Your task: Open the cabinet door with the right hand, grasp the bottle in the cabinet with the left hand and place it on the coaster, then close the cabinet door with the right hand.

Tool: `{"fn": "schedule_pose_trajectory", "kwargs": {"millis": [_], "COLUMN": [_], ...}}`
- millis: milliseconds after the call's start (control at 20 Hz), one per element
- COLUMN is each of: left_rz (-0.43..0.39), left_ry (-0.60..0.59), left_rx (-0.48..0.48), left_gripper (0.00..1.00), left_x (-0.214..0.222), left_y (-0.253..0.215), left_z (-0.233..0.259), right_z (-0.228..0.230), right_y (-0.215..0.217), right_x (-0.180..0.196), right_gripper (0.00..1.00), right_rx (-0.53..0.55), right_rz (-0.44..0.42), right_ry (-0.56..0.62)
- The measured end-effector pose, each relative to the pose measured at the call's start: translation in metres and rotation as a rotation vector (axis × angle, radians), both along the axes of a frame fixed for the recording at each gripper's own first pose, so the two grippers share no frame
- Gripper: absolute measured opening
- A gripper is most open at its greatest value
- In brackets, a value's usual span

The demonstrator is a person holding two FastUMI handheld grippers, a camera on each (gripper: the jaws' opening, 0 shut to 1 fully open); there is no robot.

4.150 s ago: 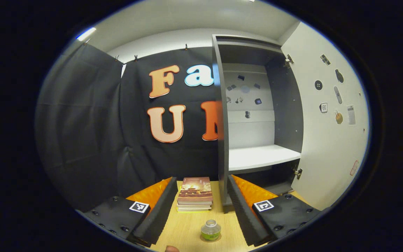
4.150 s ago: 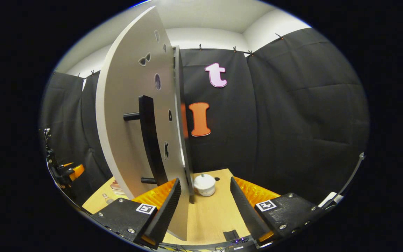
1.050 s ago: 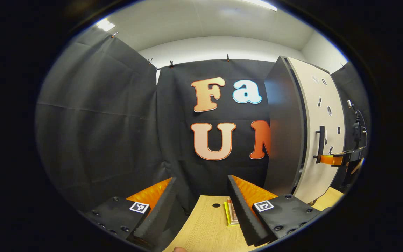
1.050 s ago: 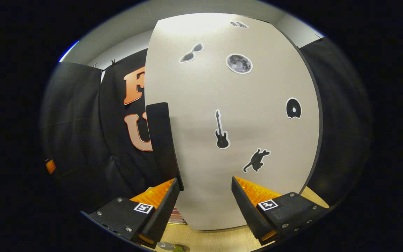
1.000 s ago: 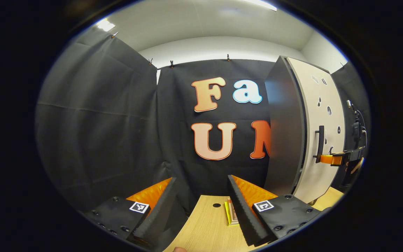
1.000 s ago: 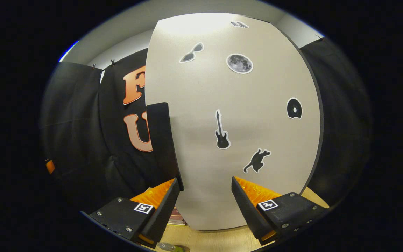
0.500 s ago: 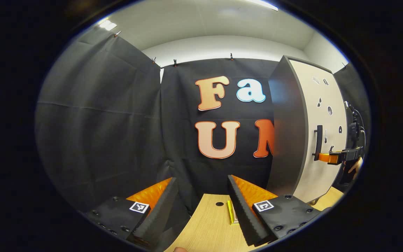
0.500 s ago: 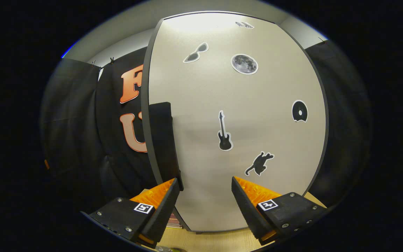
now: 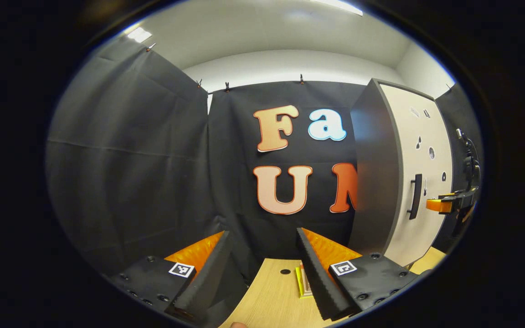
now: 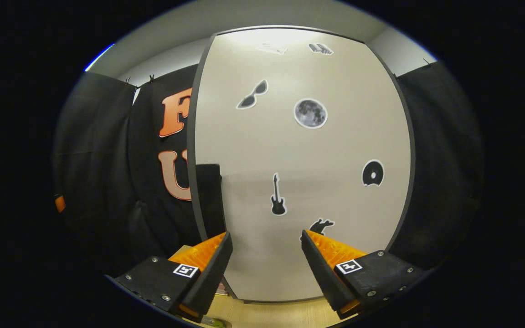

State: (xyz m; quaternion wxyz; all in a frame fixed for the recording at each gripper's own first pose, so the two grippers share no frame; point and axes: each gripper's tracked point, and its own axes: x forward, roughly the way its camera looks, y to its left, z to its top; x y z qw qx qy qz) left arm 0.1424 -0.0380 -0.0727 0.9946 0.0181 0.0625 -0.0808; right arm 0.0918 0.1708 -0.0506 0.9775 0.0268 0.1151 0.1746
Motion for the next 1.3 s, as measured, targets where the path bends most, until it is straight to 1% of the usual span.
{"fn": "schedule_pose_trajectory", "kwargs": {"millis": [150, 250, 300, 450, 500, 550, 600, 650, 750, 900, 1050, 1150, 1250, 1300], "left_rz": [-0.032, -0.046, -0.051, -0.071, -0.079, -0.083, -0.088, -0.102, -0.145, -0.191, -0.234, -0.262, -0.274, -0.280], "left_ry": [-0.028, -0.045, -0.055, -0.056, -0.063, -0.073, -0.074, -0.068, -0.045, -0.025, -0.018, -0.006, -0.006, -0.010], "left_rx": [-0.018, -0.028, -0.048, -0.126, -0.131, -0.120, -0.109, -0.112, -0.140, -0.161, -0.187, -0.215, -0.238, -0.242], "left_gripper": [0.93, 0.93, 0.93, 0.92, 0.94, 0.92, 0.96, 0.92, 0.92, 0.92, 0.92, 0.99, 0.94, 0.92], "left_x": [0.014, 0.024, 0.029, 0.040, 0.044, 0.049, 0.051, 0.053, 0.055, 0.057, 0.054, 0.054, 0.054, 0.055], "left_y": [-0.016, -0.025, -0.028, -0.041, -0.044, -0.049, -0.054, -0.063, -0.089, -0.120, -0.149, -0.162, -0.167, -0.168], "left_z": [0.028, 0.046, 0.056, 0.079, 0.087, 0.093, 0.095, 0.094, 0.089, 0.082, 0.082, 0.084, 0.089, 0.091], "right_z": [0.030, 0.048, 0.057, 0.080, 0.089, 0.098, 0.108, 0.116, 0.129, 0.148, 0.160, 0.168, 0.175, 0.177], "right_y": [-0.037, -0.065, -0.079, -0.114, -0.126, -0.139, -0.152, -0.164, -0.185, -0.220, -0.241, -0.250, -0.255, -0.259], "right_x": [-0.019, -0.031, -0.036, -0.054, -0.060, -0.066, -0.073, -0.081, -0.098, -0.122, -0.144, -0.158, -0.166, -0.170], "right_gripper": [0.94, 0.94, 0.94, 0.94, 0.94, 0.94, 0.94, 0.94, 0.94, 0.94, 0.94, 0.94, 0.94, 1.00], "right_rx": [-0.048, -0.089, -0.103, -0.093, -0.090, -0.091, -0.090, -0.085, -0.074, -0.097, -0.108, -0.104, -0.112, -0.115], "right_rz": [-0.009, -0.033, -0.053, -0.093, -0.107, -0.125, -0.144, -0.158, -0.187, -0.240, -0.285, -0.303, -0.316, -0.323], "right_ry": [-0.041, -0.070, -0.077, -0.072, -0.076, -0.083, -0.091, -0.092, -0.088, -0.102, -0.109, -0.113, -0.126, -0.131]}}
